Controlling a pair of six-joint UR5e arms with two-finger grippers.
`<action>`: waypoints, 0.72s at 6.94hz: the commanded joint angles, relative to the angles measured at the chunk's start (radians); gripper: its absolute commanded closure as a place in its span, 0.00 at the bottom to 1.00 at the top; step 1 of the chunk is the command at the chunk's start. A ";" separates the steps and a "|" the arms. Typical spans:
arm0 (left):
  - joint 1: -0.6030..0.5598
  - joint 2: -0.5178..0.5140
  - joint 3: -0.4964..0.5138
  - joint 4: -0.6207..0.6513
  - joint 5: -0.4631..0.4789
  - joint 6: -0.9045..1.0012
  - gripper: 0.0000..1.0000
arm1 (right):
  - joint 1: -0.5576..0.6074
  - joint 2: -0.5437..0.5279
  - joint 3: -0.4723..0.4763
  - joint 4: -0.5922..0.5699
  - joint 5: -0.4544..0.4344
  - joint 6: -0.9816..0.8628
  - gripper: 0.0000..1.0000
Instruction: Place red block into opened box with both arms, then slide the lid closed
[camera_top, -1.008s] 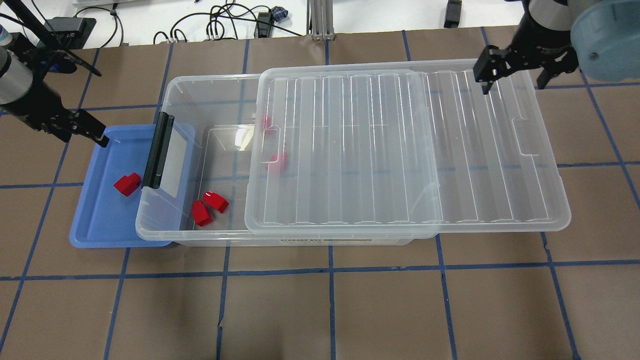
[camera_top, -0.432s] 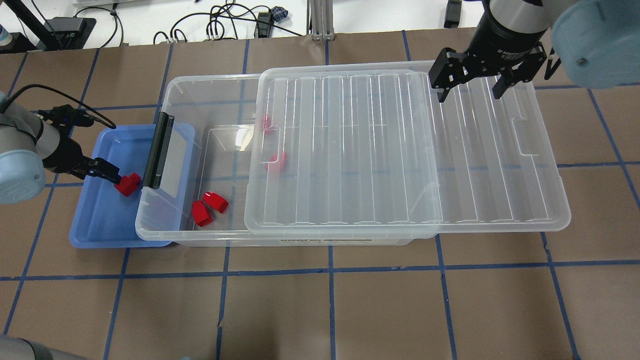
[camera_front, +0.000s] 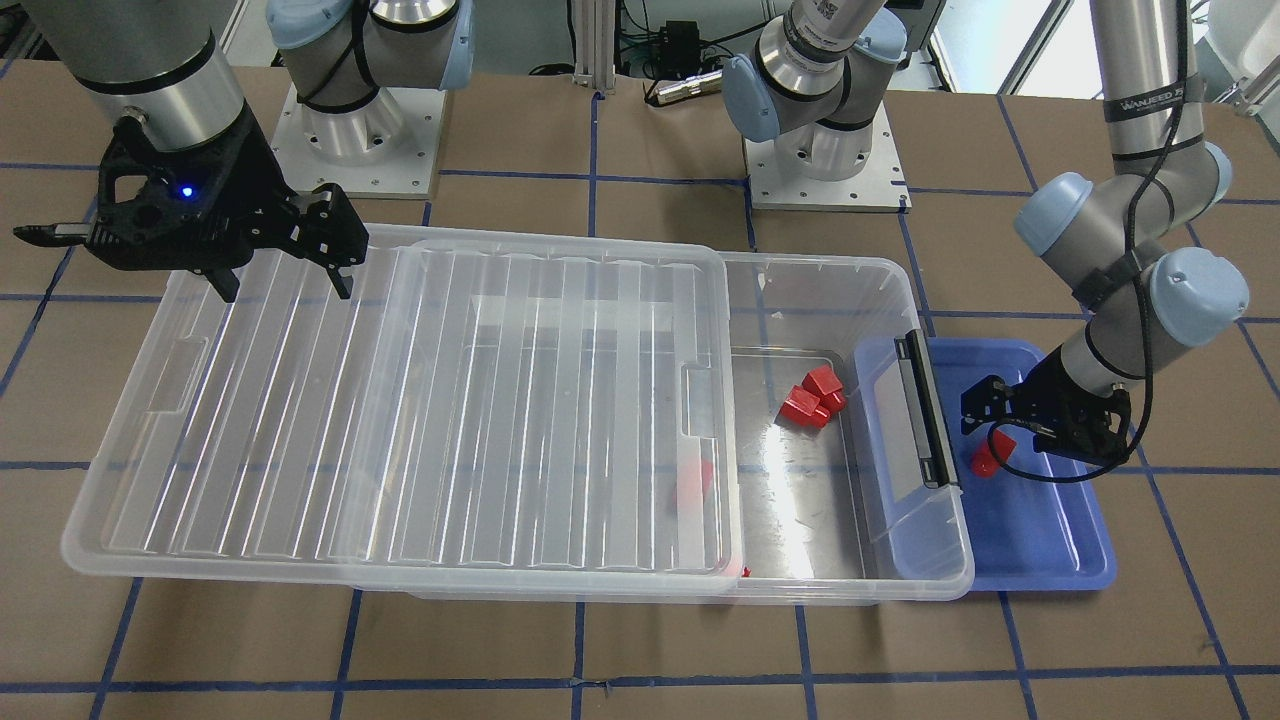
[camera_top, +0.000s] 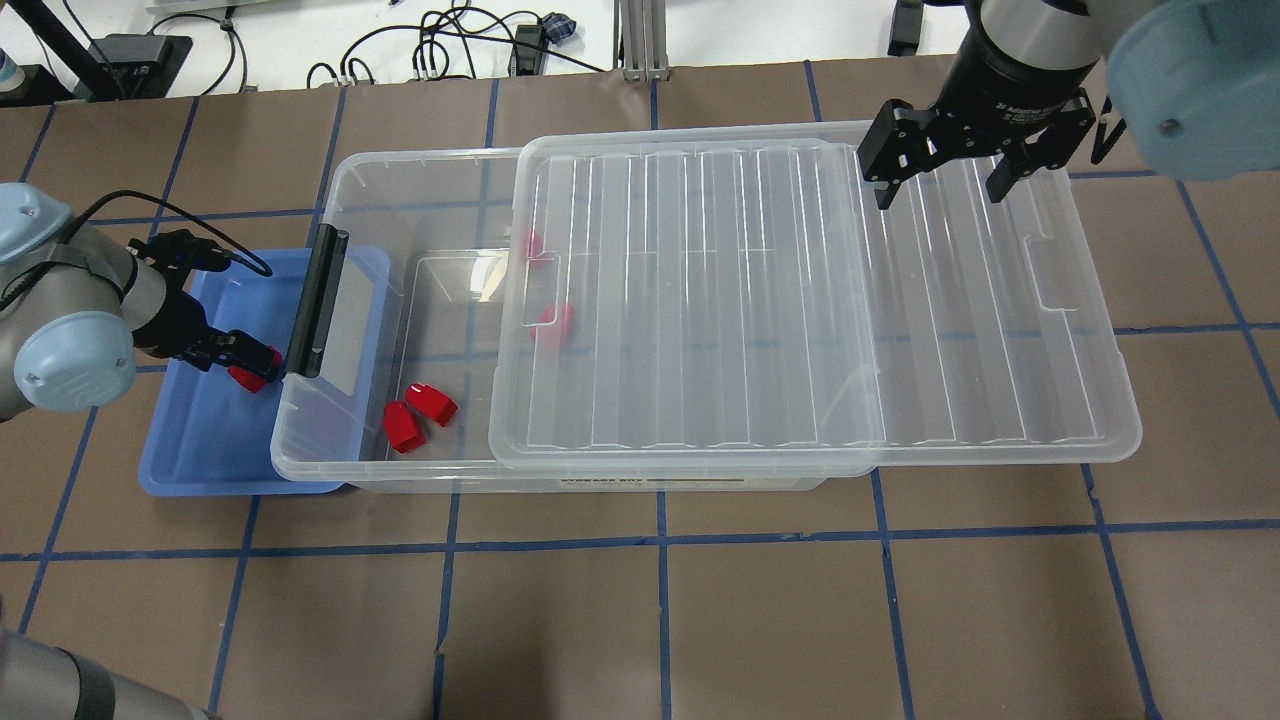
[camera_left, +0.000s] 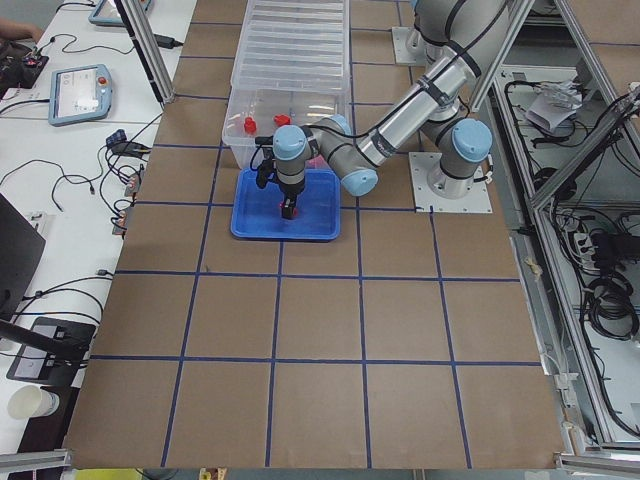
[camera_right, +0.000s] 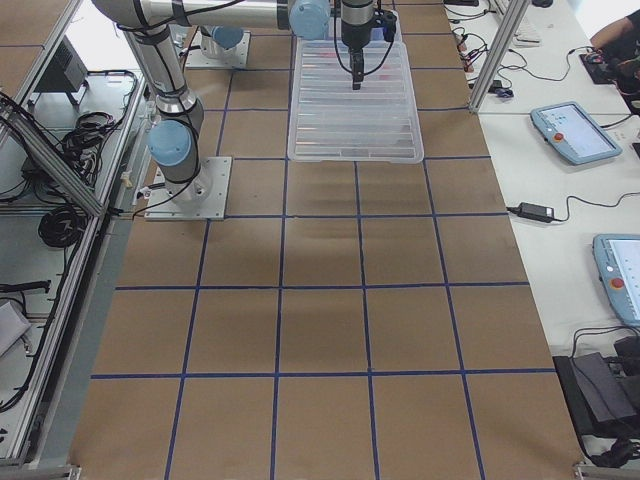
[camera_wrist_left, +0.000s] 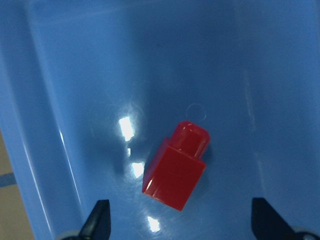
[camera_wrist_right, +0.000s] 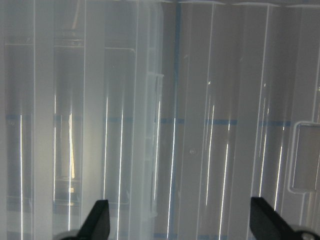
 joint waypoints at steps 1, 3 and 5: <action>-0.022 -0.056 0.003 0.046 0.004 0.011 0.00 | -0.001 0.000 0.000 -0.001 -0.002 -0.001 0.00; -0.048 -0.060 0.003 0.055 0.117 0.014 0.77 | -0.001 0.001 0.000 -0.003 -0.002 0.000 0.00; -0.053 -0.051 0.007 0.058 0.109 0.017 1.00 | -0.003 0.001 0.000 -0.001 -0.002 -0.001 0.00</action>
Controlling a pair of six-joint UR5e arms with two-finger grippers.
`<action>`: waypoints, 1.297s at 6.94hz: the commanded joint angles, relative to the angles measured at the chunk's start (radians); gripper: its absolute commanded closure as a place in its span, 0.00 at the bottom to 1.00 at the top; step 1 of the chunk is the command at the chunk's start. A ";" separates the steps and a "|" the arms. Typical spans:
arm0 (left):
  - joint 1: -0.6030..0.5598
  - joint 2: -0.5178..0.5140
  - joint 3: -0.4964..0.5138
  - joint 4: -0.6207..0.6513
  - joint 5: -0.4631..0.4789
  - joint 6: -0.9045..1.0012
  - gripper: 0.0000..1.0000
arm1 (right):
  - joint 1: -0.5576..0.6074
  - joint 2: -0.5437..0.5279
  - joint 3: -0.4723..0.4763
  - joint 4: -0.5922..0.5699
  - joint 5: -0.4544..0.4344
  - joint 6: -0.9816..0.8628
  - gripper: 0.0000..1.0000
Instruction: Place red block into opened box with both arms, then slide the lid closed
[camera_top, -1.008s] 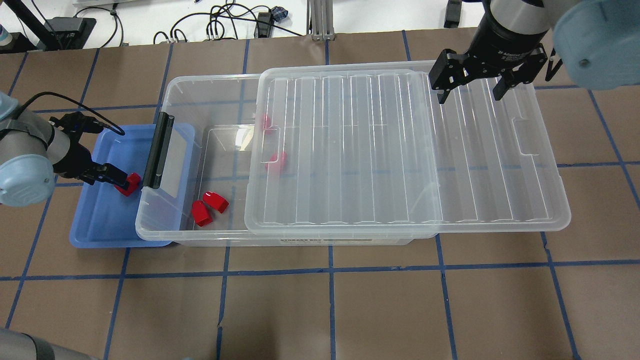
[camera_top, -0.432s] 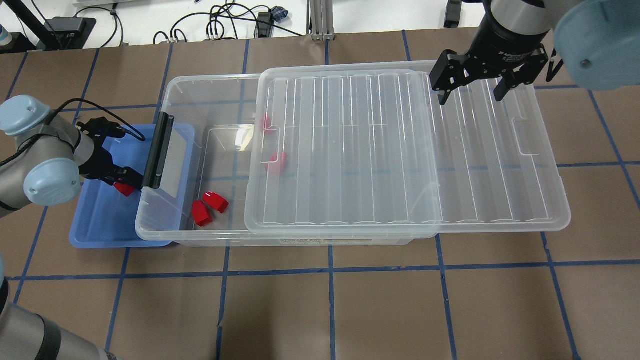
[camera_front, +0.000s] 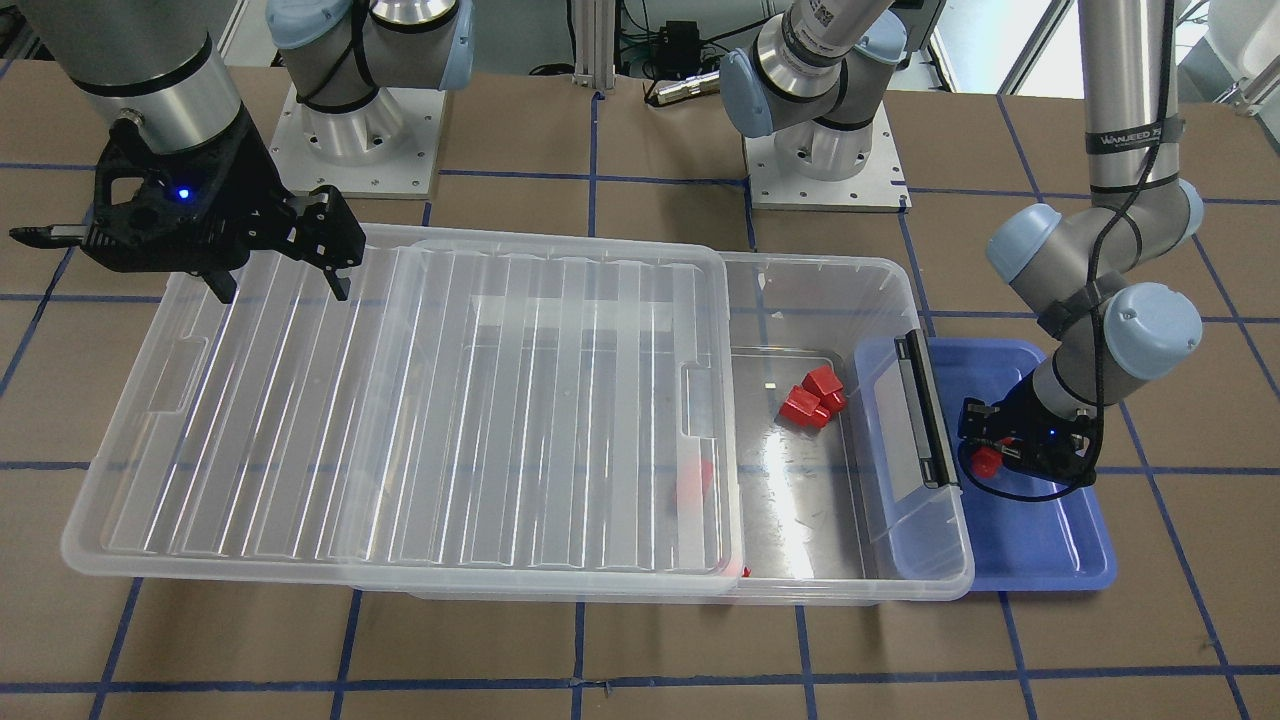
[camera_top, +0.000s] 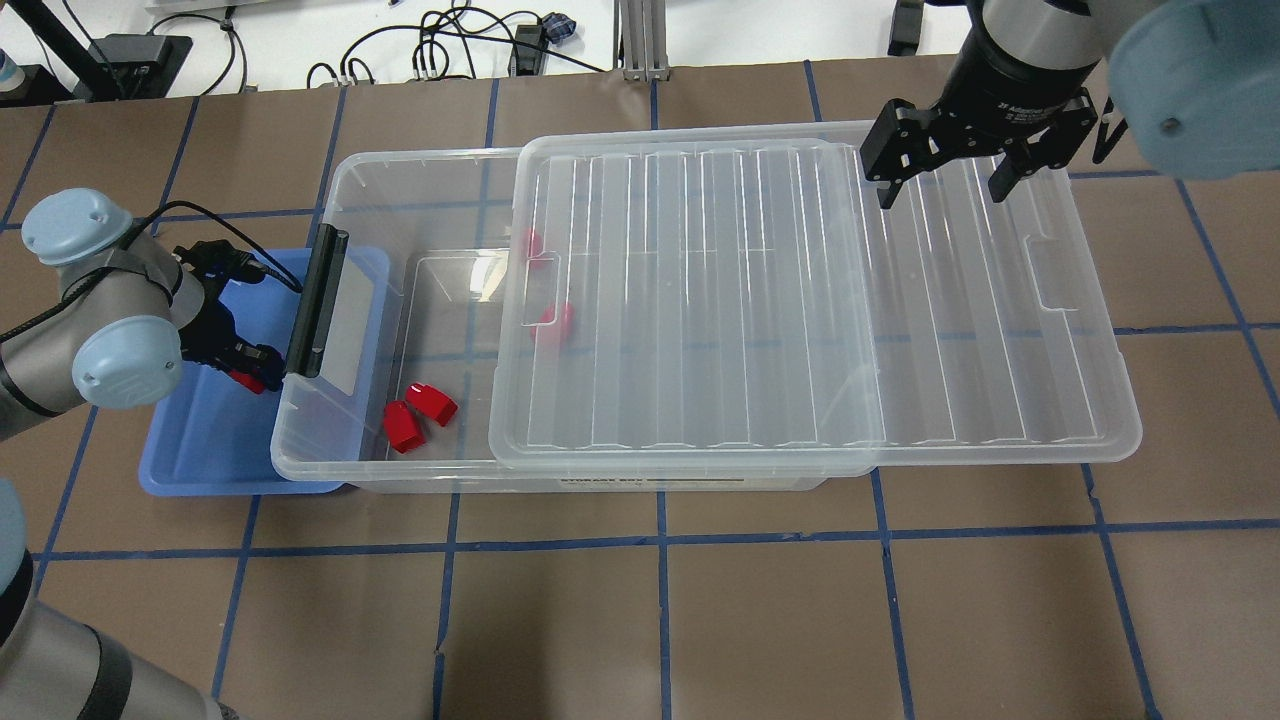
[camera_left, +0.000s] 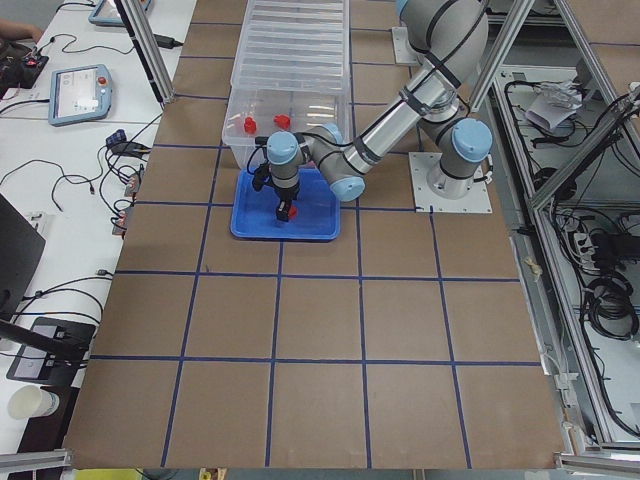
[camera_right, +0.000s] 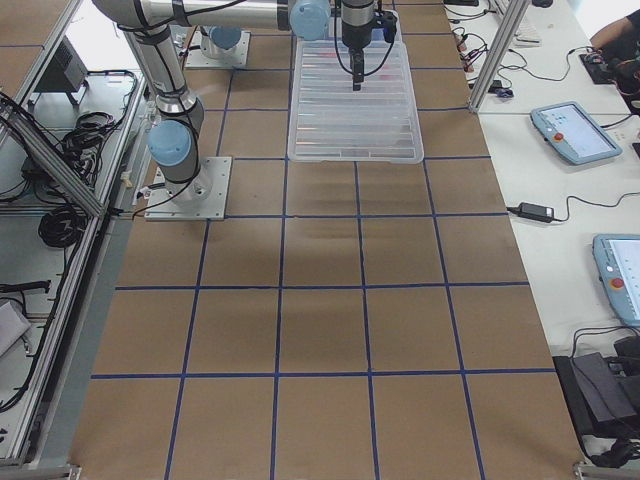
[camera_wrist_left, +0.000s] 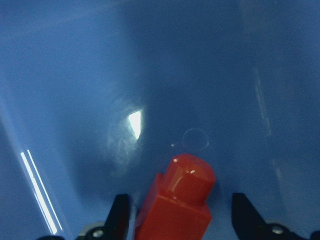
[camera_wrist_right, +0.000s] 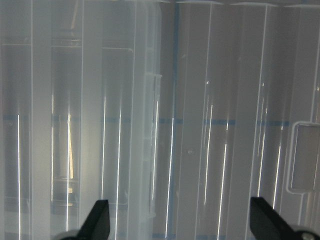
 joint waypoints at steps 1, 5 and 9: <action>-0.015 0.032 0.033 -0.015 0.007 0.000 1.00 | -0.003 0.000 0.000 0.000 0.000 0.000 0.00; -0.047 0.128 0.384 -0.448 -0.084 -0.140 1.00 | -0.004 0.000 0.000 0.002 -0.002 0.000 0.00; -0.362 0.207 0.337 -0.515 -0.076 -0.736 1.00 | -0.032 0.000 -0.002 0.002 0.000 -0.011 0.00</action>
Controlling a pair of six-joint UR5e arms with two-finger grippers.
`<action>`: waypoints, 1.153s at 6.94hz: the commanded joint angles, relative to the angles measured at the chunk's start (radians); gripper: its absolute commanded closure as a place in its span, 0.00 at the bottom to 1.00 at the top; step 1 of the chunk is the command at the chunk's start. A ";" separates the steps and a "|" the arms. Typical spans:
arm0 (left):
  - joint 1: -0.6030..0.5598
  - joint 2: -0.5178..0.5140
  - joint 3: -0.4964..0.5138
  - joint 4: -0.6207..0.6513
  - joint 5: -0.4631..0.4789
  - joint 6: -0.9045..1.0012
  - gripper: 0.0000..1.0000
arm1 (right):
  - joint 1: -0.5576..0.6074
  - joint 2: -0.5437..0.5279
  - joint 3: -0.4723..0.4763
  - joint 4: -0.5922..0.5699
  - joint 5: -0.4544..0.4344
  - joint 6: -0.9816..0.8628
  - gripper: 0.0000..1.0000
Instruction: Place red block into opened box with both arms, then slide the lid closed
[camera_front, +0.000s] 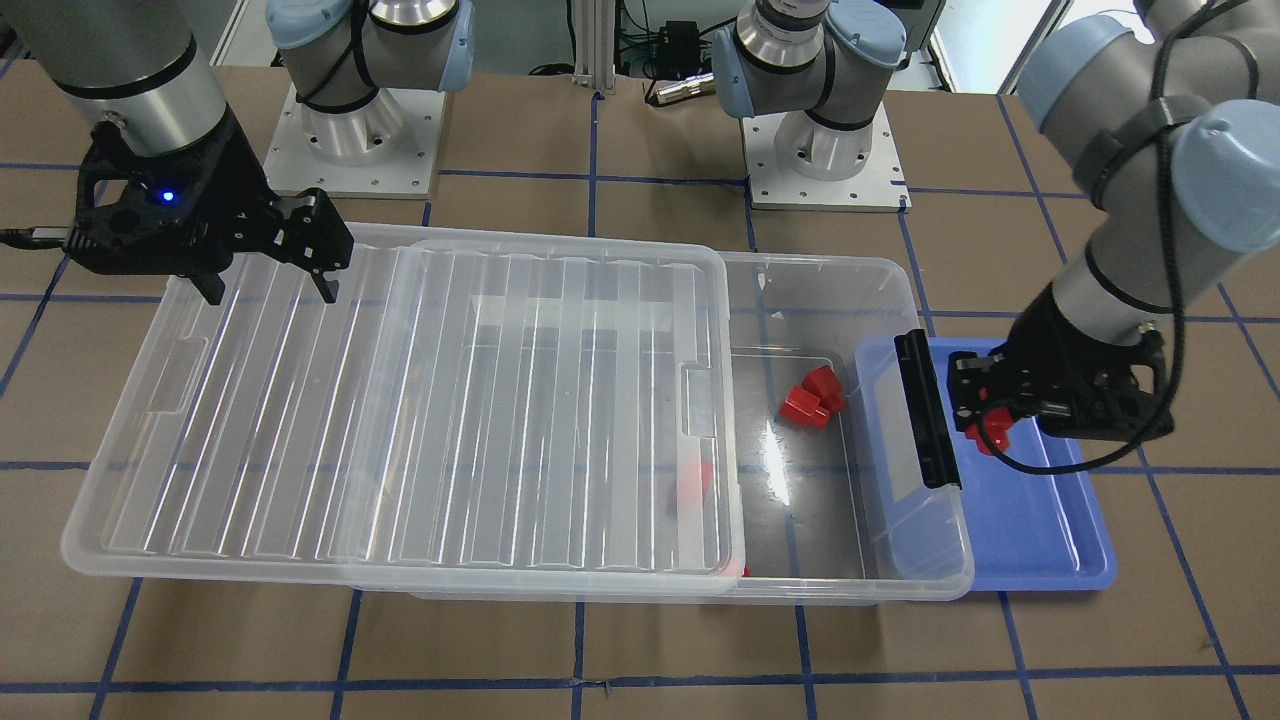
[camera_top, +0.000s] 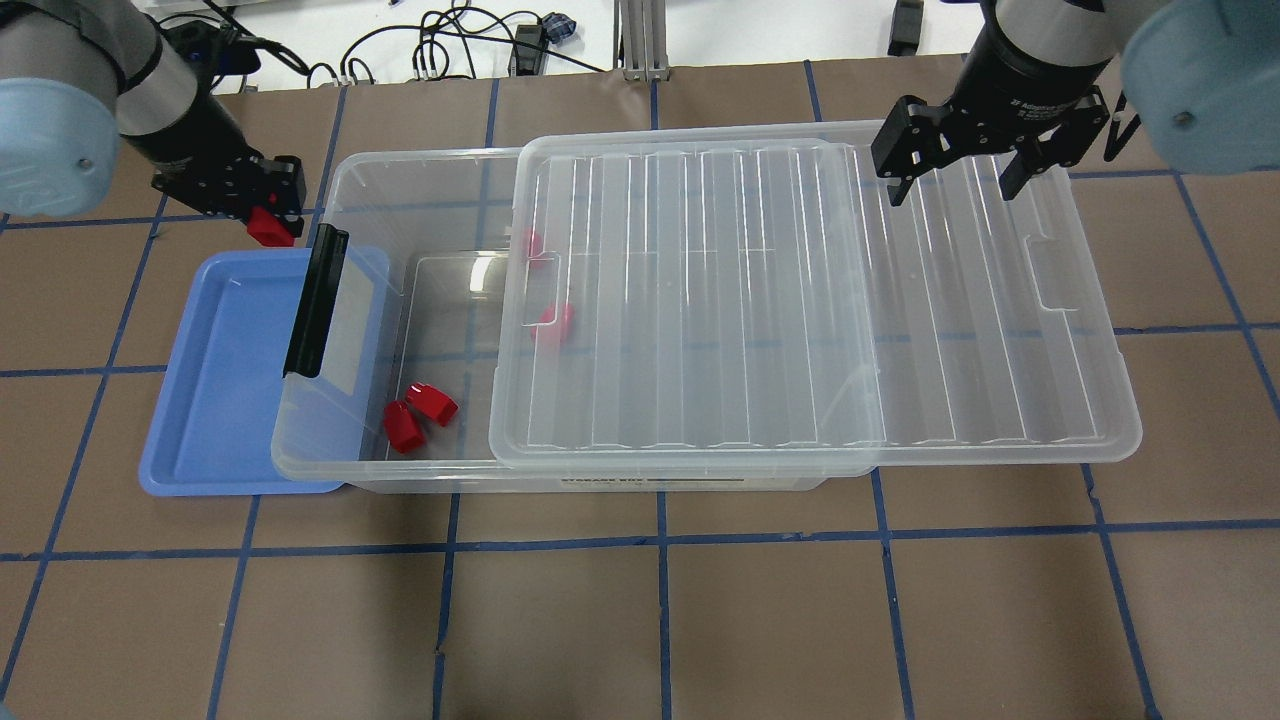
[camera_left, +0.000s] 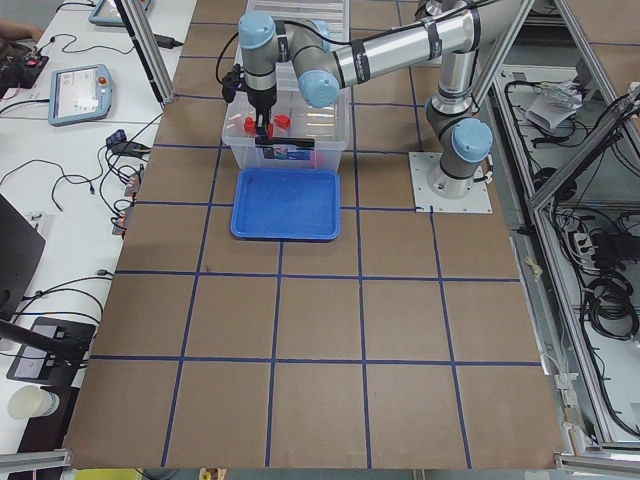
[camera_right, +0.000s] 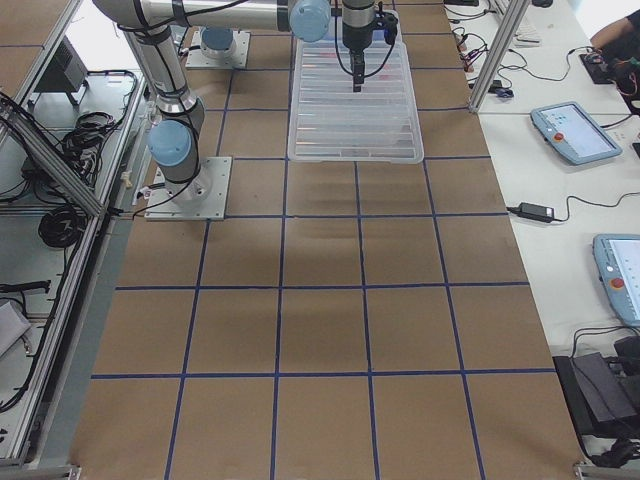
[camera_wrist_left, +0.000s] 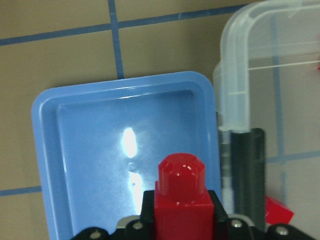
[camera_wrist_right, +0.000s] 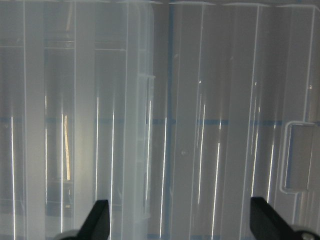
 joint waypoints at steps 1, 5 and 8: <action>-0.122 -0.008 -0.058 0.019 -0.006 -0.273 1.00 | -0.011 0.000 -0.001 0.001 0.001 -0.003 0.00; -0.145 -0.067 -0.103 0.068 -0.015 -0.243 1.00 | -0.256 0.002 -0.004 0.024 -0.002 -0.115 0.00; -0.153 -0.099 -0.178 0.226 -0.015 -0.206 1.00 | -0.394 0.037 0.021 0.032 -0.118 -0.322 0.00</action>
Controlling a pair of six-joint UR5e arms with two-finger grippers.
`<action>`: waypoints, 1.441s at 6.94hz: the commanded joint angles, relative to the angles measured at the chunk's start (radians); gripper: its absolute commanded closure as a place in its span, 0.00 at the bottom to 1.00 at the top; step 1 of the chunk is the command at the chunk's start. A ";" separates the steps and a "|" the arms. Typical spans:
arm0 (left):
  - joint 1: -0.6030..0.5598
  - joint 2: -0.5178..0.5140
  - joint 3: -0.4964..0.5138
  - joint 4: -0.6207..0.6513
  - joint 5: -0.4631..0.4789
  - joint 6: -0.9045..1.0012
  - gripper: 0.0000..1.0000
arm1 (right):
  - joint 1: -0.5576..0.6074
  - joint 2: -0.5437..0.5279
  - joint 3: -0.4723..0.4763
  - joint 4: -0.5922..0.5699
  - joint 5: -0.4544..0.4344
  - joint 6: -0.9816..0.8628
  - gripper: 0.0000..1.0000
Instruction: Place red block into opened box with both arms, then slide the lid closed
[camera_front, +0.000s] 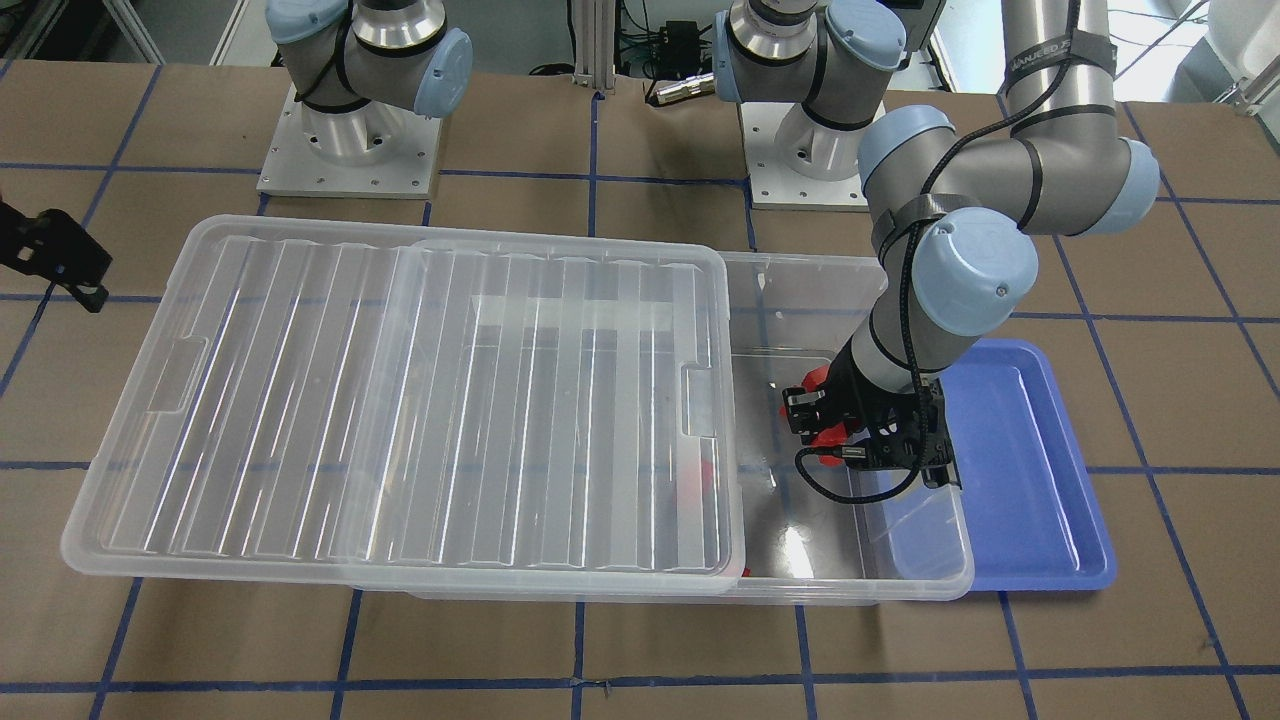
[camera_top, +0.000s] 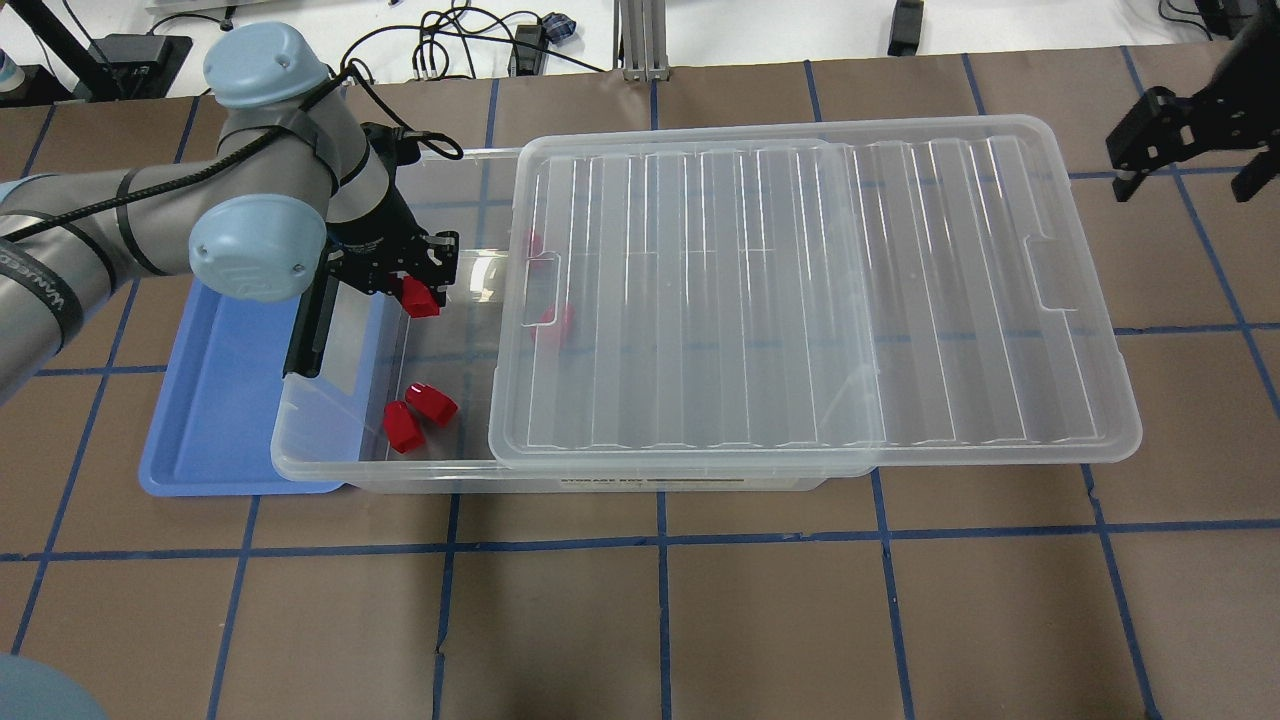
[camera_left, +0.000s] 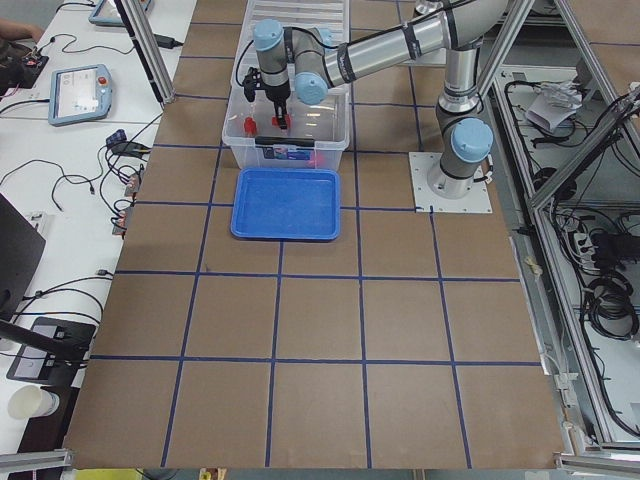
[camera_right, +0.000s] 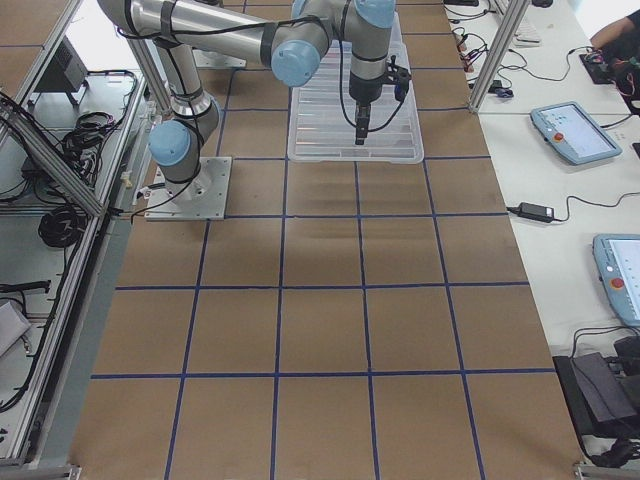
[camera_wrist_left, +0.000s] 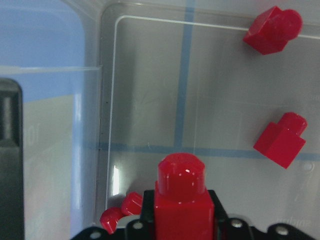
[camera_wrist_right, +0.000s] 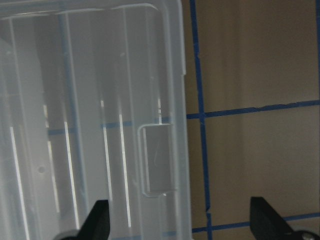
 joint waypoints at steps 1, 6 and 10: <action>-0.001 -0.021 -0.024 0.047 -0.001 0.018 1.00 | -0.078 0.014 0.051 -0.014 -0.027 -0.135 0.00; -0.001 -0.073 -0.023 0.075 0.002 0.012 1.00 | -0.124 0.034 0.263 -0.224 -0.022 -0.145 0.00; -0.001 -0.071 -0.012 0.087 0.001 0.018 0.30 | -0.066 0.026 0.265 -0.226 -0.013 -0.119 0.00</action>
